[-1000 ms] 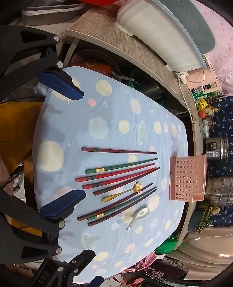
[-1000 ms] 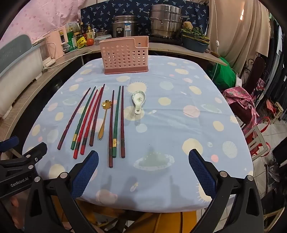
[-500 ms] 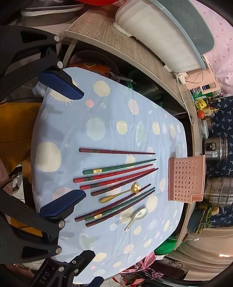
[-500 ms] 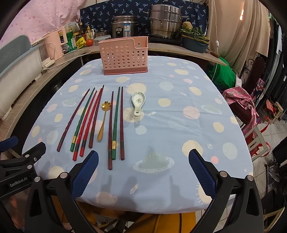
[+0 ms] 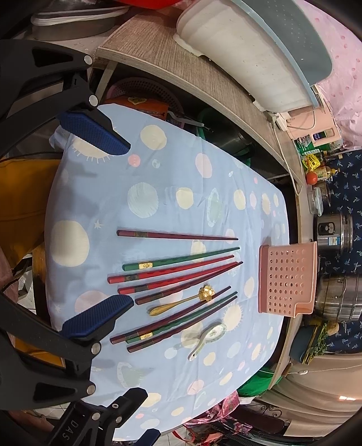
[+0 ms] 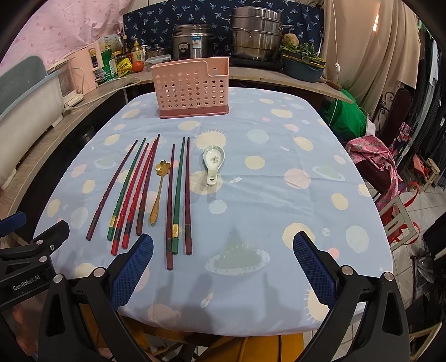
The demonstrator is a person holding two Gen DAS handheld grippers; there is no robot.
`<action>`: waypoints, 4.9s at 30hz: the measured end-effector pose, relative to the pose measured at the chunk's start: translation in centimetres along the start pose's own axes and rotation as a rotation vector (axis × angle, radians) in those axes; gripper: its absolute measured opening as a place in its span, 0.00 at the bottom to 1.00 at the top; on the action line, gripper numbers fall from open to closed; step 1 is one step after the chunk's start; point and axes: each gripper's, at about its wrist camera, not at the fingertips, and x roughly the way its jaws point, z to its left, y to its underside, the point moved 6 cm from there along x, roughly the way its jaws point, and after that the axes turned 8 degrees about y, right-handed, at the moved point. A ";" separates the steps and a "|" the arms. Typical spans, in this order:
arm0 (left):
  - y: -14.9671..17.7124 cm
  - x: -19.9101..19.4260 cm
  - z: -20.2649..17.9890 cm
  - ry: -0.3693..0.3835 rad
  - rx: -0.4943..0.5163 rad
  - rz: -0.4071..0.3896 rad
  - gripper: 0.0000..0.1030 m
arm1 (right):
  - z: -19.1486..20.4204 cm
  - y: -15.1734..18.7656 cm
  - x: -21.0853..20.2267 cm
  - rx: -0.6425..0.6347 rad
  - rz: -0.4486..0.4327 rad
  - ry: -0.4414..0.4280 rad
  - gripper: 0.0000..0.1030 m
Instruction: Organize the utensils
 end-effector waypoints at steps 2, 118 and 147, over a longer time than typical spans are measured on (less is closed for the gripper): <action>-0.1 0.1 0.0 0.001 0.000 0.001 0.93 | 0.0 0.1 0.0 -0.001 0.001 0.001 0.93; 0.3 9.5 2.9 0.132 -0.090 0.173 0.13 | 0.2 -3.1 6.2 0.055 0.052 -0.079 0.66; -0.1 10.0 2.2 0.107 -0.076 0.193 0.09 | 2.5 -4.4 14.1 0.116 0.181 -0.243 0.12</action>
